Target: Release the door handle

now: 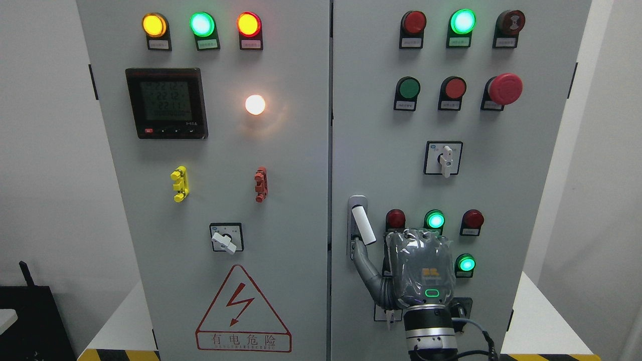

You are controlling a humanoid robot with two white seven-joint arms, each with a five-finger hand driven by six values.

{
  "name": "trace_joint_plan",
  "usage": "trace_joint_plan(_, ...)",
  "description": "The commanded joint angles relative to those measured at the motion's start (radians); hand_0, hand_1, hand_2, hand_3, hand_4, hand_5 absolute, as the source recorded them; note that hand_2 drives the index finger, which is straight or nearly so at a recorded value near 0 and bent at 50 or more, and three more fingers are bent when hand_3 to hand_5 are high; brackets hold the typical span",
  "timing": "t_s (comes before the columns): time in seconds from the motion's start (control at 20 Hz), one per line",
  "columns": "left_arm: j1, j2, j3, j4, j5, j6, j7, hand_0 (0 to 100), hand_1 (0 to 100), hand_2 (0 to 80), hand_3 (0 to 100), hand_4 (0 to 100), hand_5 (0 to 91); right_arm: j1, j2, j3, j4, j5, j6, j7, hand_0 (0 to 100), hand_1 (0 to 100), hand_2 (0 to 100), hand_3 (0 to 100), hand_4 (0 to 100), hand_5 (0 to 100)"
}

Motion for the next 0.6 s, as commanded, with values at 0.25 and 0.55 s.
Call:
trace_joint_plan(0.25,-0.003,0.0,0.002,0.009,0.0,0.001,-0.001,12,39,0.0,0,0,0.0,0.001,0.001,-0.005,0.0,0.0,-0.001,0.0,50,13,99,100,100,98)
trace_joint_plan(0.55,-0.003,0.0,0.002,0.009,0.0,0.001,-0.001,12,39,0.0,0,0,0.0,0.001,0.001,-0.005,0.0,0.0,-0.001,0.0,51,13,99,100,100,98)
